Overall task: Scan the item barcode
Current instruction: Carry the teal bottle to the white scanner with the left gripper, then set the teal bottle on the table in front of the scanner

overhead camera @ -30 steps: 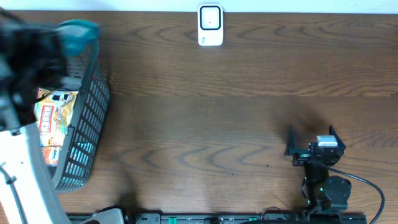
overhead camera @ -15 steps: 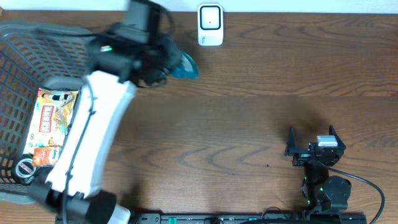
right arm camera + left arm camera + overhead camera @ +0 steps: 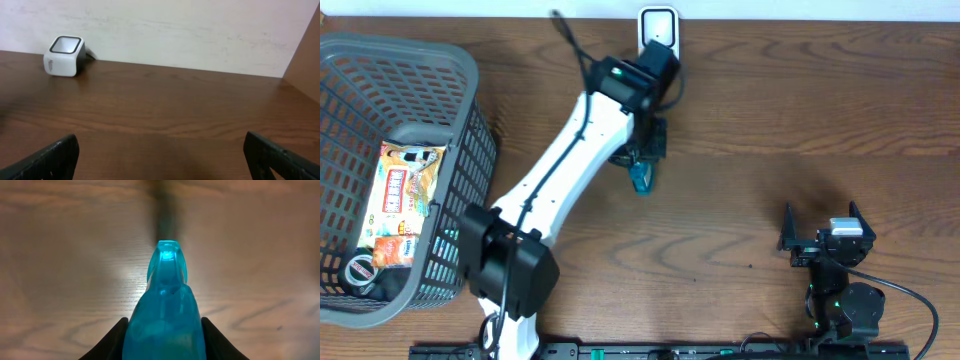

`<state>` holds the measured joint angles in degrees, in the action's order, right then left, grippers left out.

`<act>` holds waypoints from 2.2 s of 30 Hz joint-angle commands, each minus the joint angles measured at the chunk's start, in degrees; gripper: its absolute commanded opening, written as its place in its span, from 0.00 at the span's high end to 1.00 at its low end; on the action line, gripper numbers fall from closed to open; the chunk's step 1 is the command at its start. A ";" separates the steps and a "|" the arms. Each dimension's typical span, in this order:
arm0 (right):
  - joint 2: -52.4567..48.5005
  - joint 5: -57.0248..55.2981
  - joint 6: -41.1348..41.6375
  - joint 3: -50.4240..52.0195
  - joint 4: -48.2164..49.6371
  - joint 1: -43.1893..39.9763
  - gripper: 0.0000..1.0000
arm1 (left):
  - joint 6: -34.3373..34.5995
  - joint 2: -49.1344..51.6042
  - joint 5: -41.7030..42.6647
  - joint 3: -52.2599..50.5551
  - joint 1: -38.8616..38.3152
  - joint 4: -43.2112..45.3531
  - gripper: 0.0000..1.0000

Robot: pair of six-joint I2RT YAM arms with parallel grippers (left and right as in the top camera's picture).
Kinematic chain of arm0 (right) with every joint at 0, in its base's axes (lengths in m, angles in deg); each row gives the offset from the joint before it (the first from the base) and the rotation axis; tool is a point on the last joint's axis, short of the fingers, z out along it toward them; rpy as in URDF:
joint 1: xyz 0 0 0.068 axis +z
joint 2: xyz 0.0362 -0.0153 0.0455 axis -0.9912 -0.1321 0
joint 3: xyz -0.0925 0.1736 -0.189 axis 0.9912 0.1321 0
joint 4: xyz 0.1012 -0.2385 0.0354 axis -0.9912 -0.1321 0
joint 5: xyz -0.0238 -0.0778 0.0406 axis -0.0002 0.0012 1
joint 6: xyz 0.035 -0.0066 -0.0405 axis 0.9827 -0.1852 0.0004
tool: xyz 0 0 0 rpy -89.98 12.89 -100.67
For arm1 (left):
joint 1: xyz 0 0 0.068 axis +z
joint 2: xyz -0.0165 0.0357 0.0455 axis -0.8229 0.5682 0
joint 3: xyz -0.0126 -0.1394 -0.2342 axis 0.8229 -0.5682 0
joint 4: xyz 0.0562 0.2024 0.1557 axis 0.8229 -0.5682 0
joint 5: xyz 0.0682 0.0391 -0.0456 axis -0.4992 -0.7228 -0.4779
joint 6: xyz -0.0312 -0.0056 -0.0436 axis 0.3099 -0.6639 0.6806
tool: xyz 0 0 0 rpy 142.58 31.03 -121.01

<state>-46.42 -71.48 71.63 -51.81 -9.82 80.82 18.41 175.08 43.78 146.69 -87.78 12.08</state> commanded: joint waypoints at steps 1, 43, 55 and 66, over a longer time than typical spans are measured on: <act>0.31 -0.31 0.63 0.07 -0.22 0.09 0.01 | -12.09 -0.37 -0.76 1.20 -1.90 -0.02 0.75; 0.31 -0.31 0.63 0.07 -0.22 0.09 0.01 | -14.25 -15.96 -22.29 19.67 2.47 -2.16 0.02; 0.31 -0.31 0.63 0.07 -0.22 0.09 0.01 | 14.38 -24.39 -22.77 17.92 47.23 -11.41 0.02; 0.31 -0.31 0.63 0.07 -0.22 0.09 0.01 | 33.24 -21.44 -15.50 -3.87 66.23 -12.59 0.02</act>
<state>-46.42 -71.48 71.63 -51.81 -9.79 80.82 42.72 153.20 26.07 149.01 -23.23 -0.64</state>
